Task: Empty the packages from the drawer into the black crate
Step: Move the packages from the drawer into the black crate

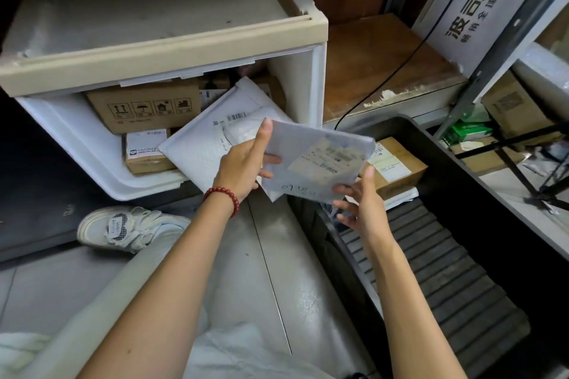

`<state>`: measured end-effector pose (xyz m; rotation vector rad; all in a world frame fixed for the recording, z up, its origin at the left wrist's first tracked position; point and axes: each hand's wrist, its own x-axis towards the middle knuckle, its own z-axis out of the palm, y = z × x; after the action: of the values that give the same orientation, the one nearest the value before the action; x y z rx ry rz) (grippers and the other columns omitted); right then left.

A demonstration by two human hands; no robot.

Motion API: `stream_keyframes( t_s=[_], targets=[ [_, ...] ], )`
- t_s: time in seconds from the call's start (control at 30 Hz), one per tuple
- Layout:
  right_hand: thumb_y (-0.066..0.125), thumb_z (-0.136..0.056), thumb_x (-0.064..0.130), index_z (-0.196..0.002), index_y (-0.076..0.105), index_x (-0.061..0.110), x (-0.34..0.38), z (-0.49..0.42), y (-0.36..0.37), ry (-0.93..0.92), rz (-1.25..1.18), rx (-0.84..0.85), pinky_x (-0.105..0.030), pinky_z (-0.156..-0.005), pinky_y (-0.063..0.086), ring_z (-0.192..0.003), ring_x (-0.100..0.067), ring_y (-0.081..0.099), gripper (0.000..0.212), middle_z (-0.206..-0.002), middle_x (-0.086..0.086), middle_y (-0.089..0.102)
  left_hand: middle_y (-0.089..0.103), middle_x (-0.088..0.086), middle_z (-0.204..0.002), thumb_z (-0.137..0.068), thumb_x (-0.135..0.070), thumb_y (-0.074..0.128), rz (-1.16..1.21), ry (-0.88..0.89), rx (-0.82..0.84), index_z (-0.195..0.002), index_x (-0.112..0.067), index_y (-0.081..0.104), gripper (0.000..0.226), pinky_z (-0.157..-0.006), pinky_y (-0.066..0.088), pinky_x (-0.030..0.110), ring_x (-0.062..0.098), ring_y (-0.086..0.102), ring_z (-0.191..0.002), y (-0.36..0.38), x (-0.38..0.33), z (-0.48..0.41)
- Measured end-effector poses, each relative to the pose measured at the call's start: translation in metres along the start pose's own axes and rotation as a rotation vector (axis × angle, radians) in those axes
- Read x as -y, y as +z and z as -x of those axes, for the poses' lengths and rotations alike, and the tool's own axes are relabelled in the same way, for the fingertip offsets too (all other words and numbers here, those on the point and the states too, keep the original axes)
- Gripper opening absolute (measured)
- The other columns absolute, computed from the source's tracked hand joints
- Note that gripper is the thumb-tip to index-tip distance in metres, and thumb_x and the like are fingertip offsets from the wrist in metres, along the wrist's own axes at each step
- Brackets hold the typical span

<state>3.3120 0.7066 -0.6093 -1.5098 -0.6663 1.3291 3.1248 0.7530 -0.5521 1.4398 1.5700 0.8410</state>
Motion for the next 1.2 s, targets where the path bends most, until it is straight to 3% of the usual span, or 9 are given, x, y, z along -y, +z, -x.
stream_keyframes(
  t_s=[0.13,0.23,0.37,0.5,0.67,0.87,0.97,1.07,1.2],
  targets=[
    [0.037,-0.093,0.066,-0.100,0.071,0.023,0.005,0.002,-0.004,-0.026,-0.146,0.046,-0.042,-0.083,0.057,-0.103,-0.020,0.067,0.055,-0.117,0.001,0.068,0.070,-0.006,-0.102,-0.080,-0.081,0.026,0.090,-0.016,0.000,-0.088,-0.026,0.072,0.072,-0.079,0.054,0.033,0.011,0.063,-0.092,-0.004,-0.005,-0.001],
    [0.062,-0.089,0.045,-0.111,0.068,0.032,0.004,0.001,-0.009,-0.081,-0.105,0.072,-0.046,-0.090,0.055,-0.109,-0.017,0.065,0.026,-0.116,0.011,0.068,0.067,-0.021,-0.094,-0.073,-0.076,0.053,0.086,0.038,0.009,-0.089,-0.027,0.075,0.056,-0.087,0.047,0.028,-0.002,0.058,-0.095,-0.004,-0.004,-0.002],
    [0.070,-0.087,0.024,-0.131,0.051,0.035,0.001,0.000,-0.009,-0.167,-0.103,0.037,-0.021,-0.068,0.057,-0.108,-0.009,0.060,0.049,-0.121,0.017,0.057,0.064,-0.020,-0.114,-0.062,-0.066,0.068,-0.007,0.104,0.045,-0.106,-0.030,0.070,0.057,-0.099,0.040,0.022,-0.003,0.053,-0.110,0.002,0.005,-0.003],
    [0.071,-0.087,0.015,-0.145,0.023,0.035,-0.005,-0.009,-0.010,-0.097,-0.053,-0.013,-0.040,-0.082,0.058,-0.110,-0.021,0.064,0.079,-0.131,0.000,0.059,0.054,-0.016,-0.130,-0.067,-0.054,0.078,-0.104,0.101,0.068,-0.126,-0.030,0.059,0.066,-0.095,0.035,0.020,0.003,0.047,-0.120,0.008,0.011,-0.004],
    [0.067,-0.090,0.009,-0.137,0.044,0.013,-0.013,-0.013,-0.021,0.051,-0.032,0.048,-0.031,-0.061,0.060,-0.083,-0.017,0.072,0.052,-0.112,-0.007,0.071,0.046,-0.016,-0.139,-0.070,-0.056,0.075,-0.226,0.135,0.083,-0.137,-0.031,0.048,0.076,-0.097,0.036,0.024,0.007,0.044,-0.125,0.017,0.014,-0.009],
    [0.057,-0.096,0.006,-0.128,0.043,0.018,-0.025,-0.025,-0.045,0.055,-0.248,-0.400,-0.018,-0.046,0.049,-0.085,-0.011,0.063,0.037,-0.109,0.000,0.064,0.050,-0.017,-0.137,-0.079,-0.060,0.064,-0.396,0.140,0.189,-0.134,-0.037,0.045,0.063,-0.102,0.043,0.039,0.011,0.048,-0.125,0.031,0.016,-0.014],
    [0.055,-0.096,0.002,-0.134,0.039,0.019,-0.048,-0.029,-0.071,0.062,-0.318,-0.612,-0.026,-0.058,0.053,-0.095,-0.018,0.062,0.044,-0.115,-0.004,0.061,0.052,-0.018,-0.136,-0.081,-0.059,0.061,-0.471,0.146,0.198,-0.133,-0.037,0.045,0.059,-0.101,0.042,0.037,0.012,0.047,-0.126,0.036,0.017,-0.017],
    [0.054,-0.094,-0.003,-0.134,0.041,0.019,-0.077,-0.029,-0.098,0.079,-0.290,-0.790,-0.043,-0.089,0.055,-0.098,-0.021,0.060,0.047,-0.116,-0.007,0.060,0.051,-0.020,-0.136,-0.084,-0.058,0.059,-0.611,0.178,0.195,-0.134,-0.038,0.044,0.056,-0.096,0.042,0.036,0.013,0.046,-0.126,0.040,0.015,-0.018],
    [0.056,-0.093,-0.002,-0.139,0.042,0.013,-0.109,-0.023,-0.117,0.186,-0.198,-0.865,-0.026,-0.087,0.046,-0.097,-0.020,0.054,0.051,-0.114,-0.005,0.055,0.054,-0.016,-0.133,-0.086,-0.055,0.057,-0.767,0.239,0.157,-0.133,-0.037,0.047,0.051,-0.091,0.042,0.036,0.017,0.046,-0.123,0.046,0.013,-0.018]
  ],
)
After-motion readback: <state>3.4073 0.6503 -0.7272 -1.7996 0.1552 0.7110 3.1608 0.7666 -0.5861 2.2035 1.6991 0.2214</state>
